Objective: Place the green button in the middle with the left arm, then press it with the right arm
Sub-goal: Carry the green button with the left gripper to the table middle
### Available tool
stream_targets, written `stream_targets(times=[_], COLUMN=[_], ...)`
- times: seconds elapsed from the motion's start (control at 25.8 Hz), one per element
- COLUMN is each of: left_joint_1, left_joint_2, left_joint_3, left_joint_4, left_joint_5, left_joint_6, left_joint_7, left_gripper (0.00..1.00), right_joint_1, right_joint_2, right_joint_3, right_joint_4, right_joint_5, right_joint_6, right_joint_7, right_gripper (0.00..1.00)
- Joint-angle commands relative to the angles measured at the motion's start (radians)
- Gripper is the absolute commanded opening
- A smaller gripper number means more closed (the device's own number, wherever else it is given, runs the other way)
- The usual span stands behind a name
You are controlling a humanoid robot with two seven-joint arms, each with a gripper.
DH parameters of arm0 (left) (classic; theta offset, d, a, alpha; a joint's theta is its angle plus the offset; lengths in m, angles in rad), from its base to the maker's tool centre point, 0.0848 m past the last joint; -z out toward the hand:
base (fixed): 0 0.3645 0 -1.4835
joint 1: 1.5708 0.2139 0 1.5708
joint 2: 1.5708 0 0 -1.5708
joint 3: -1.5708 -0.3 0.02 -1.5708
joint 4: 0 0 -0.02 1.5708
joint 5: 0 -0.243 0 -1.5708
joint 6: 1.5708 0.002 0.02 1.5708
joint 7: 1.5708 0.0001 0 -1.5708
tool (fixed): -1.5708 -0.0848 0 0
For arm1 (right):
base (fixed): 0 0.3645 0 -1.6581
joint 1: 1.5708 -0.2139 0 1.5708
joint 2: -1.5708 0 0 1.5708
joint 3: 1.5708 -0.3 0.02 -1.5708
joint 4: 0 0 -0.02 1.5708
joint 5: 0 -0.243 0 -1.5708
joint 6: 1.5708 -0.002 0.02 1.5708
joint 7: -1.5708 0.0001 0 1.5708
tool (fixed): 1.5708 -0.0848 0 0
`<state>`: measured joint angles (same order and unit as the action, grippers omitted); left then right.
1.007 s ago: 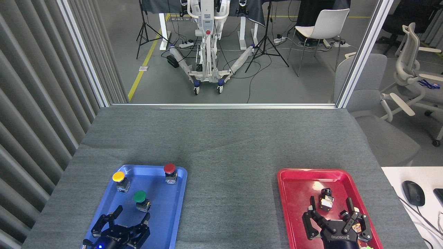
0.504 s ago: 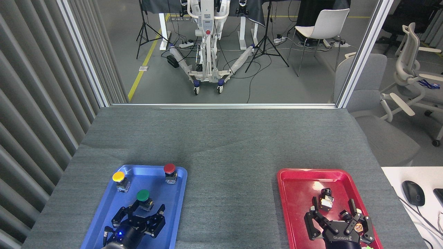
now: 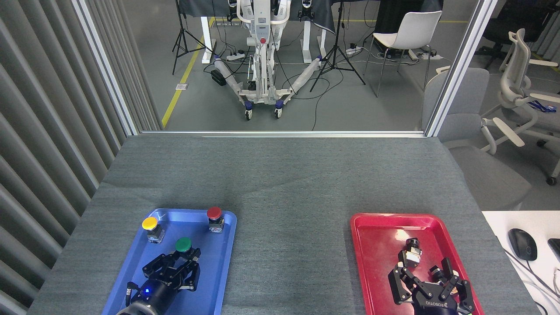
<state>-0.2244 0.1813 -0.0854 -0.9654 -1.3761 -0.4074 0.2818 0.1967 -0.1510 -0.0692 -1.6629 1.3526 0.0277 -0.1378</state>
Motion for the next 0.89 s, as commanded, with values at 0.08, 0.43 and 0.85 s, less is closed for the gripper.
stream_targets(times=[0.08, 0.43, 0.85], left_joint_1=[0.004, -0.193, -0.196], left_joint_2=[-0.023, -0.237, -0.304], left_joint_3=[-0.043, -0.436, -0.441], left_joint_4=[-0.119, 0.129, 0.224], left_joint_5=[-0.003, -0.086, -0.176], left_joint_6=[-0.117, -0.077, 0.087], left_joint_7=[0.053, 0.053, 0.065], left_gripper=[0.00, 0.00, 0.71], right_joint_1=[0.012, 0.020, 0.015], right_joint_2=[-0.002, -0.004, -0.002], right_joint_3=[-0.027, -0.027, -0.021], right_joint_4=[0.000, 0.000, 0.002], right_joint_5=[-0.009, -0.007, 0.000], right_joint_6=[-0.038, -0.041, -0.051], right_joint_7=[0.000, -0.003, -0.014], right_gripper=[1.00, 1.00, 1.00])
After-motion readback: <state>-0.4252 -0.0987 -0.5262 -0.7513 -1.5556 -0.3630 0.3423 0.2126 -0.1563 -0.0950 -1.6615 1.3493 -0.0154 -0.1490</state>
